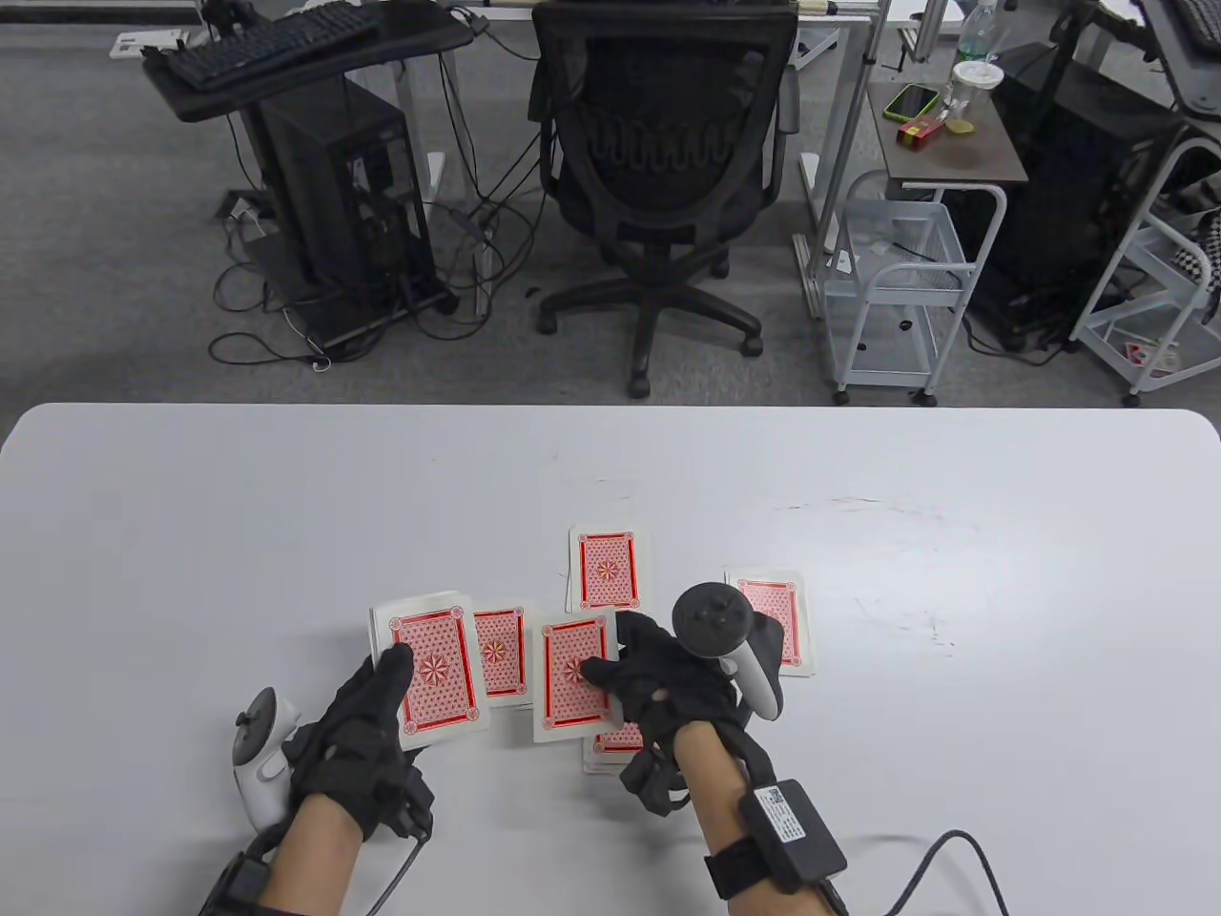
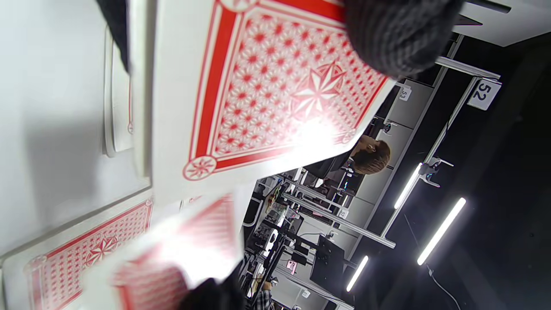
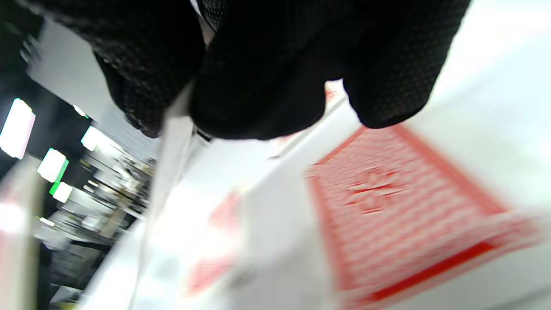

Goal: Four-player card dealing with fan arrangement

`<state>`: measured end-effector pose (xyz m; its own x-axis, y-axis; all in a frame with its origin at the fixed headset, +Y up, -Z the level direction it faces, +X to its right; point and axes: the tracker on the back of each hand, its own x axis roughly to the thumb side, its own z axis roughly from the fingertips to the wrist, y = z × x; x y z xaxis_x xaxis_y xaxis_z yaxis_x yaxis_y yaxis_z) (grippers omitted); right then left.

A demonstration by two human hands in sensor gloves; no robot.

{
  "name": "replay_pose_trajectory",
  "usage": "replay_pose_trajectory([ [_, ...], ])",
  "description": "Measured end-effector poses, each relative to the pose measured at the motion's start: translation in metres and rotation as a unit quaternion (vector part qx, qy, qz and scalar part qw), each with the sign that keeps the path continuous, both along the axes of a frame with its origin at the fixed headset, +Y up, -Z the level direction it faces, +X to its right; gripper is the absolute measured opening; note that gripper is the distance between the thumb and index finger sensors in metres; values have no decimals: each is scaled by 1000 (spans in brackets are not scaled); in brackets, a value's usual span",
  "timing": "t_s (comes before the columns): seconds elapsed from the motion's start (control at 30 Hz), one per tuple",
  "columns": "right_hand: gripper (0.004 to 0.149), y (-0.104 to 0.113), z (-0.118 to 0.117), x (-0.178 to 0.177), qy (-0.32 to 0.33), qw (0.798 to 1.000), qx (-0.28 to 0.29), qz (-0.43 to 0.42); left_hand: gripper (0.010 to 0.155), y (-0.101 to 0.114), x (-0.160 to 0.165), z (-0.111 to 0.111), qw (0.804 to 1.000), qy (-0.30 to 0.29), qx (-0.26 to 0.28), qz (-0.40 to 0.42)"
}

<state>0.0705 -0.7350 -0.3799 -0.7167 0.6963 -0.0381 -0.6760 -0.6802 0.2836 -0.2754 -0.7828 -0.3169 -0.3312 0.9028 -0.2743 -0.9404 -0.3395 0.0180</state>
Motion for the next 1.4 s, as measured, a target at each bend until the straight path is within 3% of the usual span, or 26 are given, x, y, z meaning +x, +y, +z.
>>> replay_pose_trajectory([
  [0.13,81,-15,-2,-4,-13,984,-2,180,50,1,3,0,1000,-6,2,-4],
  [0.27,84,-26,-2,-18,-9,934,-1,358,50,1,2,1,1000,-3,5,-1],
  [0.33,84,-23,-1,-20,-9,932,1,362,50,2,1,1,1000,0,5,2],
  [0.43,83,-10,1,-23,0,949,26,313,50,2,1,1,1000,1,8,5],
  [0.53,77,6,6,-31,37,988,67,136,50,4,6,1,1000,-7,11,5],
  [0.63,73,9,15,-48,87,992,89,-4,50,6,13,2,1000,-20,18,-2],
  [0.73,77,10,22,-68,133,980,100,-107,50,7,22,3,999,-40,23,-8],
  [0.77,76,10,24,-74,121,979,109,-124,50,6,24,3,998,-48,26,-13],
  [0.87,64,8,26,-80,89,980,117,-136,50,6,29,4,997,-62,30,-22],
  [1.17,63,3,15,-60,50,975,68,-204,50,7,26,1,998,-63,20,-6],
  [1.4,68,13,-25,-57,12,987,54,-154,50,7,-26,-3,999,41,-1,-10],
])
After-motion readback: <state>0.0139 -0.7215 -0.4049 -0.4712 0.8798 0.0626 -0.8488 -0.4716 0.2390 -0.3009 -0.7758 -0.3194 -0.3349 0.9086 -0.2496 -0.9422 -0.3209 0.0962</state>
